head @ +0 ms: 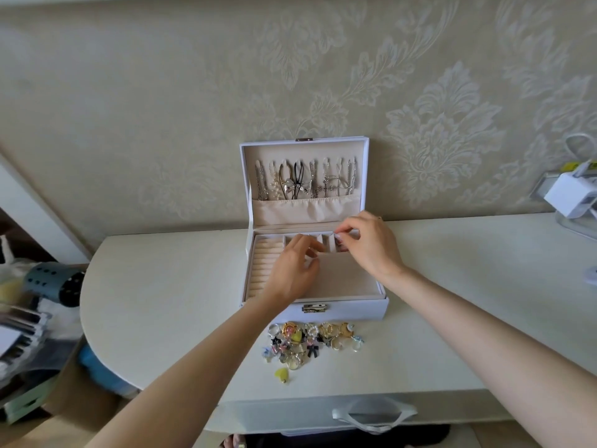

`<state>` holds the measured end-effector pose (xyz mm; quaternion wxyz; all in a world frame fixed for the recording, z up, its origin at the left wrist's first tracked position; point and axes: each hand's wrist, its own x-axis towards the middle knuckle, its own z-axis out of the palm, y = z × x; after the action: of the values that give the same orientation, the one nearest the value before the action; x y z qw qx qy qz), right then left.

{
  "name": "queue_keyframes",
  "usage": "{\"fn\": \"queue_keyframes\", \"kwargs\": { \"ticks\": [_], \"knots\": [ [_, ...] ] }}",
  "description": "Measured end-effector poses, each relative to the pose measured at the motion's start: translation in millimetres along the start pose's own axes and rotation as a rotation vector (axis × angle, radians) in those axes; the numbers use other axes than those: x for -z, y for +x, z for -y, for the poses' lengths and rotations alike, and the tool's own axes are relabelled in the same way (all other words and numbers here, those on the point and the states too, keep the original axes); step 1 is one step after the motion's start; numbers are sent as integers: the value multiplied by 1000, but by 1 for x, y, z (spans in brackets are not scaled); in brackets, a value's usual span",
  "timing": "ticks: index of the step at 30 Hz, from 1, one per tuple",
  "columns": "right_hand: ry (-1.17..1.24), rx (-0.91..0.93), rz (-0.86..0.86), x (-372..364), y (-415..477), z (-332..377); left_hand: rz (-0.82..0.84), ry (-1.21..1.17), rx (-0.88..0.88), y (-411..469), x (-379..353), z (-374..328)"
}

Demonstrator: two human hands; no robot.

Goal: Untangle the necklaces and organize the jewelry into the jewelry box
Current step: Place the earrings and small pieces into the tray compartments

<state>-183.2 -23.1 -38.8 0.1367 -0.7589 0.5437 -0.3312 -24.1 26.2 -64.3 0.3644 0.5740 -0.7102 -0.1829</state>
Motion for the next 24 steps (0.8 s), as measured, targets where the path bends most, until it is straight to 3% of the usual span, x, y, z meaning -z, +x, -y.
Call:
{"fn": "queue_keyframes", "kwargs": {
  "ticks": [3, 7, 16, 24],
  "knots": [
    [50, 218, -56, 10, -38, 14, -30, -47, -30, -31, 16, -1],
    [82, 417, 65, 11, -87, 15, -37, -8, -109, -74, 29, 8],
    [-194, 381, 272, -16, -115, -18, -33, 272, -441, -109, 12, 11],
    [-323, 482, 321, -8, -105, -9, 99, 333, -377, -111, -3, 26]
  ]
}}
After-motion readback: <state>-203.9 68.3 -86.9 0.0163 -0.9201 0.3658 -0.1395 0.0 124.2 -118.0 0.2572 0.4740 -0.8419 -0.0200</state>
